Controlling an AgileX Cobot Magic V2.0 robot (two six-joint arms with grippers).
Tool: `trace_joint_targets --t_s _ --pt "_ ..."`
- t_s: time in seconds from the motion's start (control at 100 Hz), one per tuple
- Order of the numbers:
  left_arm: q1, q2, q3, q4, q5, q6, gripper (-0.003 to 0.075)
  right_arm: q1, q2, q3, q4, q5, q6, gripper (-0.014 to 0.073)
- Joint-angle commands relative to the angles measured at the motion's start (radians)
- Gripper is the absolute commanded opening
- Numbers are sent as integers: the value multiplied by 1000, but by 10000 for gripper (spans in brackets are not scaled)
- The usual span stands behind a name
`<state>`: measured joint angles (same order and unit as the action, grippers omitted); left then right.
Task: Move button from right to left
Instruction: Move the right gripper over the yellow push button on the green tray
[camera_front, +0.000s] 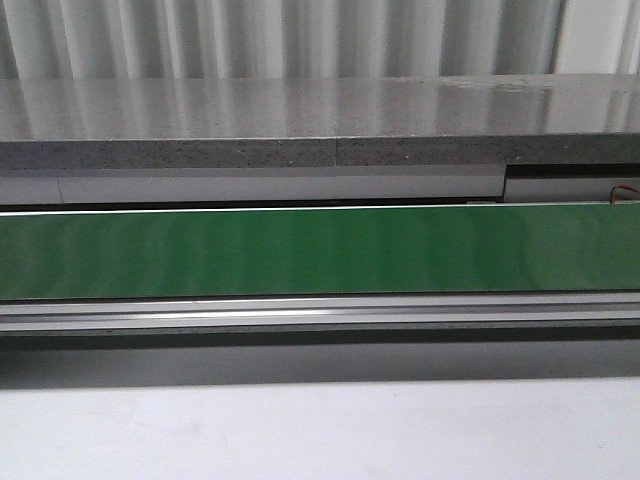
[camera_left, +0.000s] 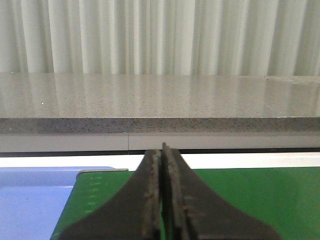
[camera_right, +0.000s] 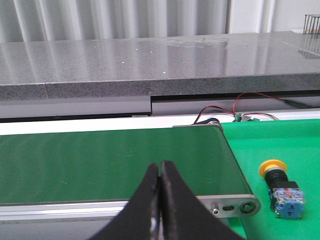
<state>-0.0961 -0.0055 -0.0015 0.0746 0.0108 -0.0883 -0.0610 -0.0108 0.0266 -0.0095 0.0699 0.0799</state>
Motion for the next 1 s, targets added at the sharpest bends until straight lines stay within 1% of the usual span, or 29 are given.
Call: trace_joint_targets --t_s 0.0,0.61,0.66,0.79,0.83,0.92,0.99 --pt "1 -31 24 0 -80 -6 -20 0 -15 -16 -9 -86 1 -67" --pt "1 -31 24 0 -80 -6 -20 0 -15 -16 -9 -87 1 -67" --pt "1 -31 24 0 -80 -6 -20 0 -15 -16 -9 -108 1 -67" --pt "1 -31 24 0 -80 -6 -20 0 -15 -18 -16 -223 0 -67" --pt "1 -31 24 0 -80 -6 -20 0 -15 -28 -16 -234 0 -67" --pt "1 -31 24 0 -80 -6 -20 0 -8 -89 -16 -175 0 -67" --pt "1 -31 24 0 -80 -6 -20 0 18 -168 -16 -70 0 -67"
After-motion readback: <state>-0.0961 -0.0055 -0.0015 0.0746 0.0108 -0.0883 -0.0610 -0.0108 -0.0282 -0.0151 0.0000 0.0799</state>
